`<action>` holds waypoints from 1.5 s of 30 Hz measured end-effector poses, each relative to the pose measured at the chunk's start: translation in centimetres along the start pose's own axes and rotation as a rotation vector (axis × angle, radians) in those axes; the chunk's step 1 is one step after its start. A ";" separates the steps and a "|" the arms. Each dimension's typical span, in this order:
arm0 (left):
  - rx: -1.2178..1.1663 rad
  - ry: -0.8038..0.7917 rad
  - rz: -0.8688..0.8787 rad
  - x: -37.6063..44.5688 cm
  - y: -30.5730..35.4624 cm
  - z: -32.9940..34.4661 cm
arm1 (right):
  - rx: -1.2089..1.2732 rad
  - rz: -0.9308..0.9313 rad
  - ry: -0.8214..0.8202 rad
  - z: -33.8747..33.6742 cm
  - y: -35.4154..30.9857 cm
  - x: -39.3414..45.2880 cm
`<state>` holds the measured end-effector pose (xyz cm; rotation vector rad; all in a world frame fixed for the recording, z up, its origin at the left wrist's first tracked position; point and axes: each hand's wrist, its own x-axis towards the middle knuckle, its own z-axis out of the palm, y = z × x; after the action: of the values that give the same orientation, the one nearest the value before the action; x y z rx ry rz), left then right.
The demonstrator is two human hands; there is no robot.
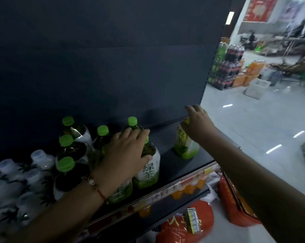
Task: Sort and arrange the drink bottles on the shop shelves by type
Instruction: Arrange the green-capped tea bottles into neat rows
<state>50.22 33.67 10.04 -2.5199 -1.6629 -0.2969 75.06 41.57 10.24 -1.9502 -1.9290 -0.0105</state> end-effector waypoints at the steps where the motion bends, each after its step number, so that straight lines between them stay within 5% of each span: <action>1: -0.003 0.009 -0.002 0.1 0.1 0.1 | 0.029 0.051 -0.016 0.0 0.1 0.0; 7: 0.002 0.037 0.010 -0.2 -0.1 0.3 | 0.377 0.294 0.038 0.3 2.2 0.6; 11: -0.041 0.076 -0.008 -1.1 -0.6 -0.4 | 0.370 0.289 -0.012 -0.5 3.0 1.6; 18: -0.207 0.116 -0.264 -6.6 -6.6 -1.8 | 0.215 -0.095 -0.069 -2.7 -1.7 5.5; 26: -0.763 0.224 -0.485 -9.6 -11.7 0.0 | 0.181 -0.555 -0.224 -2.2 -14.1 12.0; 31: -0.733 0.337 -0.436 -10.1 -11.6 1.4 | 0.154 -0.678 -0.357 1.9 -20.4 12.1; 34: -0.730 0.260 -0.415 -10.4 -11.7 1.1 | 0.094 -0.771 -0.442 4.6 -22.5 11.1; 38: -1.112 0.328 -0.642 -8.4 -14.4 -1.3 | 0.080 -0.809 -0.513 6.4 -22.9 10.6; 40: -0.861 0.383 -0.674 -5.9 -17.3 -1.9 | 0.115 -0.803 -0.530 6.5 -22.9 10.6; 45: -0.709 0.051 -0.558 -0.9 -21.8 -1.0 | 0.132 -0.766 -0.538 6.4 -23.1 10.1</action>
<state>29.72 41.26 10.45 -2.3126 -2.5624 -1.1678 51.60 52.40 13.38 -1.0863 -2.8254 0.4536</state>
